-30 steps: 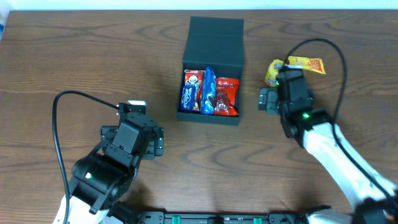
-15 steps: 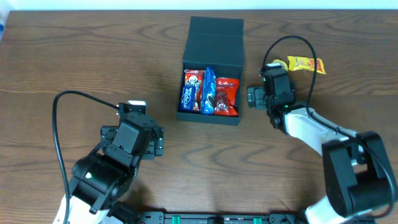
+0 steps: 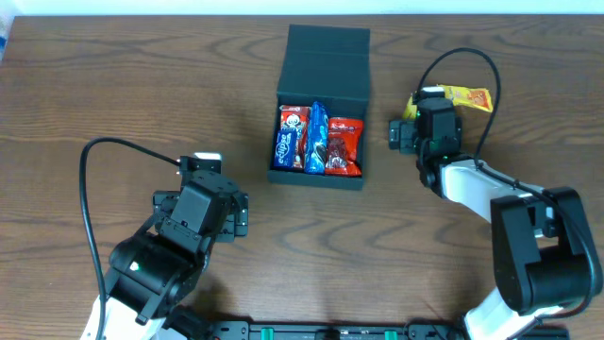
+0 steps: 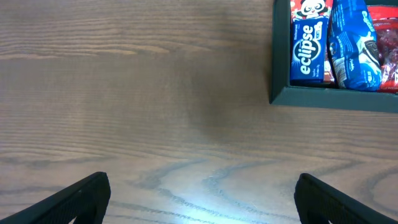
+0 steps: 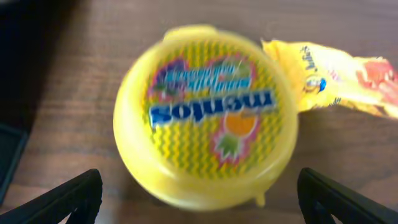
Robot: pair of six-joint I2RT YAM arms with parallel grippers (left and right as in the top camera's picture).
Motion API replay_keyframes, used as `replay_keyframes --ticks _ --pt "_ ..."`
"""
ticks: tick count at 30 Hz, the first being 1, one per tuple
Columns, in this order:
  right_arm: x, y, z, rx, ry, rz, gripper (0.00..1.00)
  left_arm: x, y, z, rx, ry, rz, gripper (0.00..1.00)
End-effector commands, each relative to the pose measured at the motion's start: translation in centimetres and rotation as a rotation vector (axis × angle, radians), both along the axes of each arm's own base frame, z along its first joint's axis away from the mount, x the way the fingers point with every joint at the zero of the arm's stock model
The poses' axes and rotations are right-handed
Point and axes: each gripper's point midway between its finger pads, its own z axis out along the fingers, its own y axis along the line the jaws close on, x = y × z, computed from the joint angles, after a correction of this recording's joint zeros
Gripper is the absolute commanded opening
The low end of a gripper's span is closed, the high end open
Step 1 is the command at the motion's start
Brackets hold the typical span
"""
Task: Pack container
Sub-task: 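Move the right gripper to the yellow Mentos tub, then grasp the Mentos tub with the right gripper and lift it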
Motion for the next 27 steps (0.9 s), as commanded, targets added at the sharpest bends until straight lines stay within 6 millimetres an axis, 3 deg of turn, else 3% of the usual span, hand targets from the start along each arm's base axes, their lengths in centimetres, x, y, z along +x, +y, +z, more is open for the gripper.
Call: replay_keyframes --ticks 1,12,19,27 --pt "0.4 -0.6 0.4 -0.004 -0.026 -0.009 0.99 0.1 0.5 0.0 0.021 -0.004 0.018 0.95" --pt "1.4 -2.5 1.0 0.006 -0.069 -0.052 0.99 0.1 0.5 0.0 0.021 -0.004 0.018 0.96" --pt "1.5 -2.2 -0.5 0.014 -0.051 -0.039 0.99 0.1 0.5 0.0 0.021 -0.004 0.018 0.95" --pt "2.5 -2.0 0.4 0.024 -0.11 -0.039 0.99 0.1 0.5 0.0 0.021 -0.004 0.018 0.96"
